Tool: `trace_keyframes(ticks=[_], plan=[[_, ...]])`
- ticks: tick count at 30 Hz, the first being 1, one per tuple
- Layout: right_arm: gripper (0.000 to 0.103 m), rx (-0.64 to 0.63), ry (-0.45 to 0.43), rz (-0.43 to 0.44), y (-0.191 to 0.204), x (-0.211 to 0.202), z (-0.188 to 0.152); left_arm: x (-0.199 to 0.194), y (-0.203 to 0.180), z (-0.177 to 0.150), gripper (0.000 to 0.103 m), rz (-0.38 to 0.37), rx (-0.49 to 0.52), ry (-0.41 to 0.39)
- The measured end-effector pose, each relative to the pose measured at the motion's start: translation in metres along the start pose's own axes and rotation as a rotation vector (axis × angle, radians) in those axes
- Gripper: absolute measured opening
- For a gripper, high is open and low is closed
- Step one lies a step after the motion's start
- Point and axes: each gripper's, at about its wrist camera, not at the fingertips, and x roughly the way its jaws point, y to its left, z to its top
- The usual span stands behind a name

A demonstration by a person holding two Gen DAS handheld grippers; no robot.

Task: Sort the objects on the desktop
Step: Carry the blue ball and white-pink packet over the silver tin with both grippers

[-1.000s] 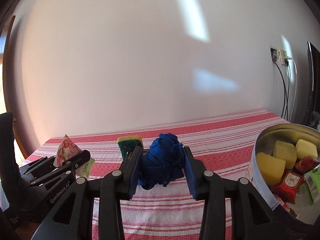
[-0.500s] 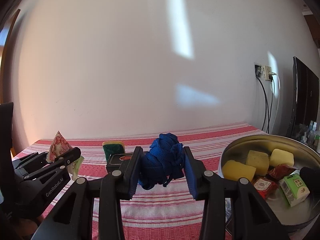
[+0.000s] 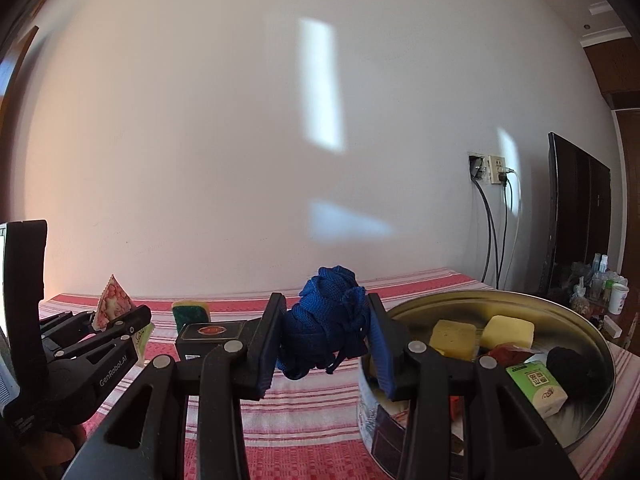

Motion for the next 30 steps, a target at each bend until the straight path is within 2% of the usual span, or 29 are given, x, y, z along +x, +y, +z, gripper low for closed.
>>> trace_keyframes(ticks=[5,10,17,24,30], plan=[[0.043,0.015,-0.013,-0.041,-0.018,-0.003,0.0,0.001,-0.01,0.001,0.019,-0.009,0.001,-0.001],[0.043,0.045,-0.019,-0.092,-0.04,-0.007,0.0,0.0,-0.025,0.003,0.019,-0.072,-0.004,-0.014],[0.043,0.084,-0.036,-0.198,-0.08,-0.015,0.002,-0.007,-0.055,0.006,0.019,-0.219,-0.007,-0.056],[0.043,0.129,-0.025,-0.306,-0.121,-0.016,-0.001,-0.012,-0.108,0.01,0.019,-0.346,0.067,-0.092],[0.043,0.162,0.001,-0.342,-0.148,-0.011,0.0,-0.01,-0.156,0.017,0.019,-0.46,0.128,-0.084]])
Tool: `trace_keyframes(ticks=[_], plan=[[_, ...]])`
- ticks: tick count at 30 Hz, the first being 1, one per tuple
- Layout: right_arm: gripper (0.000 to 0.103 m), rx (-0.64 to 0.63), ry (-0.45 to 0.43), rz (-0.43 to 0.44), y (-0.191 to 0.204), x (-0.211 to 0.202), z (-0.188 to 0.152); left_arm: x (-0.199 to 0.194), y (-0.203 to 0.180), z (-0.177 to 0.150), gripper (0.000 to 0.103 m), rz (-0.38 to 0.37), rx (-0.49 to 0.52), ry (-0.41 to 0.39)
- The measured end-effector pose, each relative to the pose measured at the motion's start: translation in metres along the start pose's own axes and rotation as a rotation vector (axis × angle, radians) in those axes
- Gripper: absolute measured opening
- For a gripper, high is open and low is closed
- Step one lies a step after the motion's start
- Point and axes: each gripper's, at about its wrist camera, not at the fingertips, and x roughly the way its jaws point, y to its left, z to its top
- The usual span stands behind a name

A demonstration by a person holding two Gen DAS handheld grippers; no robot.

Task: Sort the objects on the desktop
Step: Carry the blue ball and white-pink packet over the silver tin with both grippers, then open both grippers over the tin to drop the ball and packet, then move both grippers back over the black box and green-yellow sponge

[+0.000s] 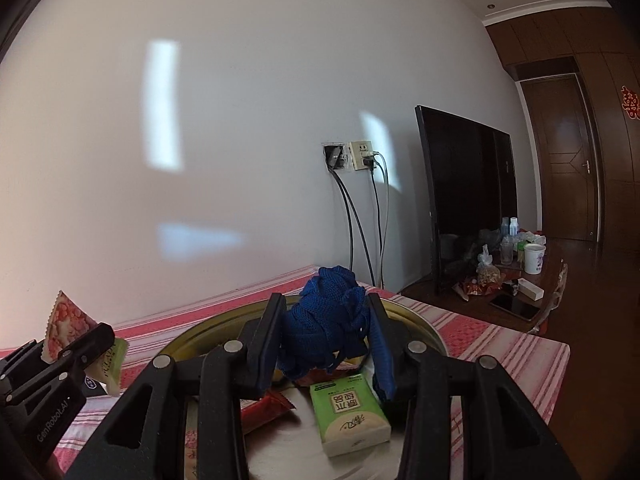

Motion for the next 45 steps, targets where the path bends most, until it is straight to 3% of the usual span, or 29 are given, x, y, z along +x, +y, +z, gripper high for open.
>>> trace_keyframes(ticks=[5,6,7,8,9,11,15,19,21,32,37,45], plan=[[0.044,-0.002,0.029,-0.013,-0.009,0.013,0.002,0.024,-0.024,0.004,0.021,-0.028,0.03,0.03],[0.045,0.006,0.038,-0.008,-0.011,0.015,0.003,0.027,-0.025,0.004,0.03,-0.025,0.029,0.033],[0.054,0.014,0.041,-0.013,-0.011,0.016,0.002,0.027,-0.025,0.005,0.04,-0.016,0.026,0.036],[0.074,0.022,0.037,-0.031,-0.013,0.016,0.002,0.024,-0.023,0.005,0.064,-0.01,0.012,0.021],[0.082,0.032,0.022,-0.047,-0.014,0.013,0.001,0.019,-0.019,0.004,0.085,0.004,-0.009,-0.002],[0.085,0.046,-0.029,-0.051,-0.016,0.004,0.001,0.011,-0.008,0.004,0.096,0.054,-0.058,-0.041],[0.085,0.019,-0.103,-0.053,-0.01,-0.009,0.001,0.013,0.014,0.0,0.097,0.086,-0.15,-0.011],[0.089,0.024,-0.151,-0.046,-0.01,-0.02,0.001,0.011,0.022,-0.003,0.097,0.109,-0.189,-0.006],[0.092,0.043,-0.164,-0.049,-0.014,-0.022,0.001,0.01,0.025,-0.007,0.102,0.126,-0.196,-0.003],[0.098,0.003,-0.147,-0.038,-0.006,-0.021,0.003,-0.006,0.043,-0.016,0.102,0.207,-0.244,-0.009],[0.098,0.062,-0.192,-0.004,-0.002,-0.028,0.002,-0.014,0.055,-0.019,0.102,0.261,-0.251,-0.014],[0.099,-0.009,-0.185,0.059,0.035,-0.027,0.002,-0.026,0.081,-0.023,0.102,0.343,-0.267,-0.012]])
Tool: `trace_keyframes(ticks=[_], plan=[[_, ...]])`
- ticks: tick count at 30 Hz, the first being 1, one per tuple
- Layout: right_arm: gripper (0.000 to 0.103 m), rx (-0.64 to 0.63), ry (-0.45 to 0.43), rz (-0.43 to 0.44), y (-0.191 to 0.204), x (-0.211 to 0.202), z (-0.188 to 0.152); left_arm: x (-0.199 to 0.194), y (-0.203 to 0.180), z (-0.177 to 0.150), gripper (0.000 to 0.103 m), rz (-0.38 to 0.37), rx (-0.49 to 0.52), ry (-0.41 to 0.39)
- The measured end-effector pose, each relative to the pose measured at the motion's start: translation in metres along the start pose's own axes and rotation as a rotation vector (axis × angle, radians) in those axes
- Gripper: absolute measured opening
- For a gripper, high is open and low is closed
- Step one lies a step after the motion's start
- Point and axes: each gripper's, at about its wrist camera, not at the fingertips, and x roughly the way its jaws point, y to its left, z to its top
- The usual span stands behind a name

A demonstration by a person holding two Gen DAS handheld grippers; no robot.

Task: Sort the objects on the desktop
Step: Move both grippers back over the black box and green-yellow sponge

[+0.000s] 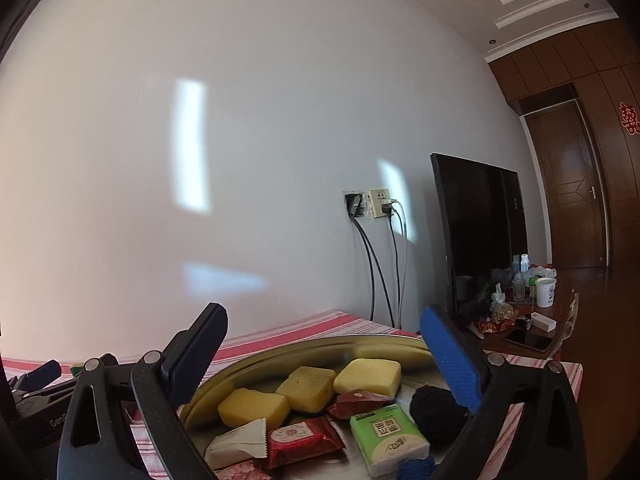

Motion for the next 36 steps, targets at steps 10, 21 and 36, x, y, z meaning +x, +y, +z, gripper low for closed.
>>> trace_keyframes(ticks=[10,21,36], plan=[[0.099,0.021,0.105,0.161,0.064,0.016,-0.014,-0.01,0.055,0.006,0.102,0.121,0.035,-0.012],[0.099,-0.079,0.201,0.261,0.123,0.02,-0.028,-0.007,0.125,0.016,0.102,0.245,0.02,0.028],[0.099,-0.197,0.592,0.487,0.225,0.077,-0.062,0.0,0.2,0.025,0.102,0.328,0.027,0.087]])
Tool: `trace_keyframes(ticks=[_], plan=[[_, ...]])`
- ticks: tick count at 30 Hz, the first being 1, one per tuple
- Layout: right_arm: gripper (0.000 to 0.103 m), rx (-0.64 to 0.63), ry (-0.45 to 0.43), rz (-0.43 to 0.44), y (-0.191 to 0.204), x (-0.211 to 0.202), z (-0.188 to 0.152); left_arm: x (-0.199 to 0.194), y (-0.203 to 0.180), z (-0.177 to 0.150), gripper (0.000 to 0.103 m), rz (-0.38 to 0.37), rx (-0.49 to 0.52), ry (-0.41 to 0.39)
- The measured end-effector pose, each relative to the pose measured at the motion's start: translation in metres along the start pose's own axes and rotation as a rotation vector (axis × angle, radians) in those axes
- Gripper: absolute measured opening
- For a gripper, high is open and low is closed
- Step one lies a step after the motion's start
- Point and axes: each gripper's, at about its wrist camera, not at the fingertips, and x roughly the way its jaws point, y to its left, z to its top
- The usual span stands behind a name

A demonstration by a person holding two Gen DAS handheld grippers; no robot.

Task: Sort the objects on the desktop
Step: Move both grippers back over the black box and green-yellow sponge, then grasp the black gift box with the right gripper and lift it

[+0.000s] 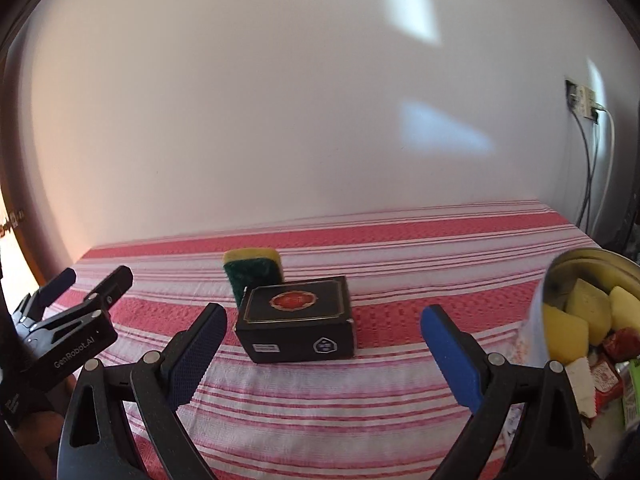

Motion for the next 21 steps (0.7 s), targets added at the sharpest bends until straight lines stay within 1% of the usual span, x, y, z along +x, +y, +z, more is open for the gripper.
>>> trace_keyframes(ticks=[2,4,6,8,13,14,15,16,18,20,21], plan=[[0.099,-0.071,0.09,0.01,0.02,0.021,-0.001,0.002,0.011,0.0,0.102,0.001,-0.045,0.017],[0.099,-0.104,0.144,-0.018,0.027,0.038,-0.003,0.007,0.017,-0.001,0.102,0.003,-0.07,0.049],[0.099,-0.113,0.183,-0.029,0.031,0.052,-0.003,0.008,0.023,-0.003,0.102,0.011,-0.081,0.084],[0.099,-0.119,0.22,-0.027,0.034,0.065,-0.003,0.01,0.024,-0.004,0.102,0.016,-0.094,0.101],[0.099,-0.11,0.258,-0.044,0.034,0.088,-0.003,0.013,0.022,-0.004,0.102,-0.009,-0.094,0.117],[0.098,-0.101,0.29,-0.035,0.032,0.093,-0.004,0.013,0.021,-0.004,0.102,-0.012,-0.09,0.117],[0.094,-0.081,0.301,-0.011,0.028,0.095,-0.005,0.013,0.02,-0.004,0.102,-0.015,-0.085,0.117],[0.091,-0.049,0.288,0.013,0.022,0.091,-0.004,0.015,0.017,-0.004,0.102,-0.018,-0.08,0.118],[0.091,0.014,0.226,0.037,0.009,0.076,-0.004,0.016,0.014,-0.004,0.102,-0.029,-0.07,0.121],[0.091,0.031,0.169,0.036,0.002,0.058,-0.001,0.011,0.011,-0.004,0.102,-0.044,-0.057,0.115],[0.091,0.036,0.127,0.035,-0.001,0.048,0.001,0.01,0.009,-0.004,0.102,-0.054,-0.049,0.11]])
